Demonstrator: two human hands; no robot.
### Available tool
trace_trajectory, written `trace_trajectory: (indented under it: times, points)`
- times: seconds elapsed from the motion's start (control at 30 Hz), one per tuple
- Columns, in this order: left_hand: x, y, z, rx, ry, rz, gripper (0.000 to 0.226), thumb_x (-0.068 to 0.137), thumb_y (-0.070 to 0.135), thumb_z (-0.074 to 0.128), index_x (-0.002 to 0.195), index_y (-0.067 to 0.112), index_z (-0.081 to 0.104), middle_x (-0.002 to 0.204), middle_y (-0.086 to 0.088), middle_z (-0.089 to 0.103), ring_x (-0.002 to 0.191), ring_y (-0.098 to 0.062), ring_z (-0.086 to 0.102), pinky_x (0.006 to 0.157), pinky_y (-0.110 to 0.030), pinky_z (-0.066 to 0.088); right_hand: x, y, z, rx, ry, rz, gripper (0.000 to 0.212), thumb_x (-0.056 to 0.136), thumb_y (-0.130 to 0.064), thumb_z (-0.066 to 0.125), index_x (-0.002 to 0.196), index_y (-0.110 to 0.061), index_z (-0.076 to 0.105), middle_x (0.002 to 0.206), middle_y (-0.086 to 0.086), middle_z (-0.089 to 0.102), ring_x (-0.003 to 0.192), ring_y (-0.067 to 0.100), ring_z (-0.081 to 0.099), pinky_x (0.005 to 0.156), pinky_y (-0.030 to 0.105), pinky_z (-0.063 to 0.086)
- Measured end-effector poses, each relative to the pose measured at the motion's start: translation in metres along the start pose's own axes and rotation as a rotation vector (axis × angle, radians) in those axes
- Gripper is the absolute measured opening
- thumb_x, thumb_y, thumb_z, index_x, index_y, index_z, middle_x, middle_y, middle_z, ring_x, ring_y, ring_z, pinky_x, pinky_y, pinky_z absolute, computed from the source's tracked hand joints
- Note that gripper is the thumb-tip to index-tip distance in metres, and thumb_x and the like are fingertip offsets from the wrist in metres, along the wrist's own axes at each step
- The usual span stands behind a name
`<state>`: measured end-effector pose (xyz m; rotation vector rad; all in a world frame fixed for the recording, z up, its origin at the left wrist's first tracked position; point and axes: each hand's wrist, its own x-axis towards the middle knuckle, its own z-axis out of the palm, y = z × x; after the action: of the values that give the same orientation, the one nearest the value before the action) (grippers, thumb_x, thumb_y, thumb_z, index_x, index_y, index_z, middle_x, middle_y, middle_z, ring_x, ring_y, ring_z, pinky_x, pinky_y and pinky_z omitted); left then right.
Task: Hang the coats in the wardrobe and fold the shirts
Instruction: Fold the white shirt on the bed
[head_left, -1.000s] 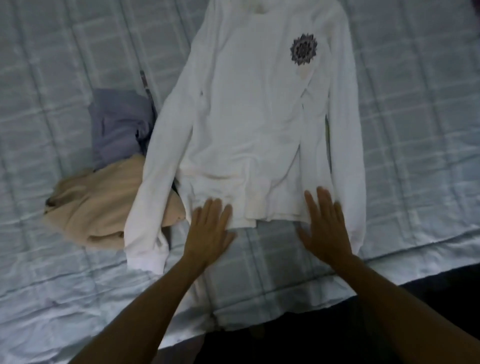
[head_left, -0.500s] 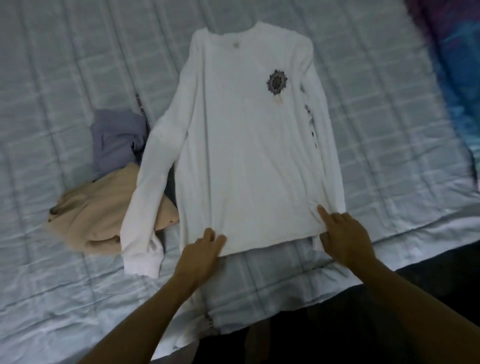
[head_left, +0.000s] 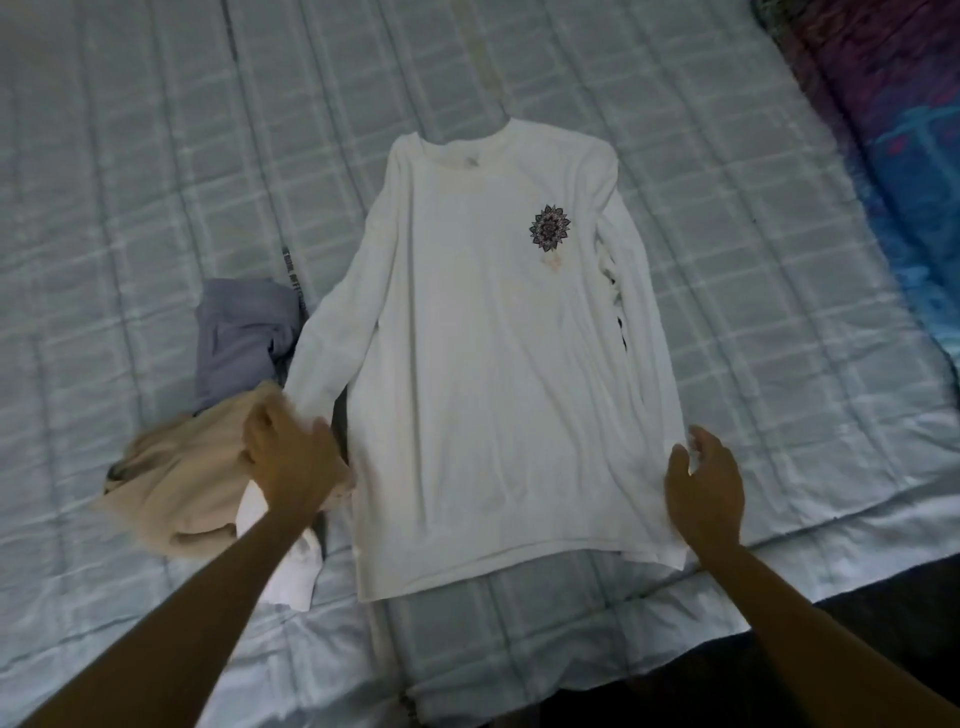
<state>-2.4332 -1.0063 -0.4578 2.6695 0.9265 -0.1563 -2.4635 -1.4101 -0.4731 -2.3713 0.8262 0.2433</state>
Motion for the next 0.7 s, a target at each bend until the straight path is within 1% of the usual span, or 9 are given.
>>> trace_trajectory:
  times: [0.13, 0.2, 0.33, 0.4, 0.47, 0.53, 0.57, 0.63, 0.7]
  points:
    - [0.018, -0.018, -0.008, 0.056, -0.166, 0.022, 0.06, 0.084, 0.027, 0.067, 0.131, 0.0, 0.041, 0.122, -0.028, 0.052, 0.107, -0.046, 0.051, 0.091, -0.05, 0.039, 0.012, 0.011, 0.011, -0.119, -0.239, 0.088, 0.057, 0.091, -0.034, 0.057, 0.138, -0.006, 0.04, 0.13, 0.018, 0.053, 0.117, 0.035, 0.05, 0.1, 0.045, 0.038]
    - [0.02, -0.013, -0.012, -0.004, -0.25, 0.01, 0.057, 0.087, 0.023, 0.064, 0.132, -0.003, 0.041, 0.122, -0.028, 0.053, 0.108, -0.045, 0.053, 0.091, -0.047, 0.039, 0.01, 0.01, 0.012, -0.202, -0.215, 0.153, 0.062, 0.088, -0.046, 0.057, 0.135, -0.008, 0.044, 0.129, 0.018, 0.053, 0.117, 0.037, 0.049, 0.1, 0.051, 0.037]
    - [0.015, 0.024, -0.024, -0.033, -0.198, 0.239, 0.042, 0.093, 0.03, 0.055, 0.115, -0.006, 0.057, 0.106, -0.028, 0.062, 0.096, -0.044, 0.06, 0.085, -0.045, 0.045, 0.001, 0.013, 0.015, -0.145, -0.171, 0.242, 0.069, 0.088, -0.062, 0.044, 0.128, -0.006, 0.049, 0.128, 0.024, 0.047, 0.115, 0.041, 0.046, 0.098, 0.052, 0.036]
    - [-0.005, 0.068, -0.033, -0.129, -0.363, 0.176, 0.046, 0.089, 0.03, 0.059, 0.128, 0.006, 0.051, 0.118, -0.019, 0.061, 0.108, -0.036, 0.056, 0.091, -0.036, 0.043, -0.002, 0.014, 0.013, -0.036, -0.158, 0.247, 0.065, 0.094, -0.058, 0.032, 0.124, -0.004, 0.051, 0.123, 0.024, 0.051, 0.11, 0.039, 0.05, 0.097, 0.049, 0.039]
    - [-0.038, 0.118, -0.03, -0.201, -0.577, 0.178, 0.066, 0.091, 0.031, 0.059, 0.147, 0.018, 0.028, 0.129, -0.017, 0.056, 0.117, -0.031, 0.053, 0.095, -0.029, 0.039, -0.006, 0.013, 0.009, 0.017, -0.168, 0.253, 0.051, 0.101, -0.04, 0.028, 0.121, 0.001, 0.051, 0.117, 0.023, 0.056, 0.107, 0.038, 0.053, 0.095, 0.044, 0.038]
    - [-0.075, 0.158, -0.016, -0.19, -0.918, 0.271, 0.087, 0.091, 0.036, 0.058, 0.151, 0.025, -0.005, 0.126, -0.021, 0.056, 0.109, -0.034, 0.057, 0.09, -0.031, 0.043, -0.008, 0.015, 0.006, -0.017, -0.186, 0.262, 0.04, 0.101, -0.026, 0.034, 0.126, 0.002, 0.047, 0.12, 0.023, 0.056, 0.109, 0.039, 0.052, 0.093, 0.043, 0.038]
    - [-0.093, 0.172, -0.006, -0.187, -1.09, 0.274, 0.094, 0.091, 0.038, 0.058, 0.148, 0.029, -0.016, 0.116, -0.021, 0.06, 0.095, -0.033, 0.062, 0.081, -0.032, 0.049, -0.01, 0.017, 0.005, -0.052, -0.201, 0.27, 0.04, 0.099, -0.025, 0.039, 0.129, 0.0, 0.045, 0.122, 0.023, 0.055, 0.11, 0.039, 0.052, 0.092, 0.043, 0.039]
    - [-0.115, 0.188, 0.01, -0.166, -1.319, 0.246, 0.093, 0.091, 0.039, 0.057, 0.148, 0.032, -0.016, 0.092, -0.012, 0.064, 0.064, -0.023, 0.061, 0.054, -0.03, 0.054, -0.01, 0.022, 0.004, -0.113, -0.242, 0.278, 0.045, 0.095, -0.03, 0.046, 0.131, -0.002, 0.044, 0.123, 0.021, 0.055, 0.111, 0.039, 0.051, 0.094, 0.045, 0.039]
    - [-0.127, 0.193, 0.017, -0.183, -1.248, 0.33, 0.071, 0.094, 0.037, 0.053, 0.151, 0.028, 0.012, 0.105, -0.009, 0.065, 0.068, -0.019, 0.063, 0.057, -0.029, 0.057, -0.009, 0.028, 0.002, -0.098, -0.288, 0.276, 0.044, 0.094, -0.033, 0.049, 0.126, -0.002, 0.05, 0.12, 0.019, 0.057, 0.11, 0.037, 0.052, 0.095, 0.044, 0.038]
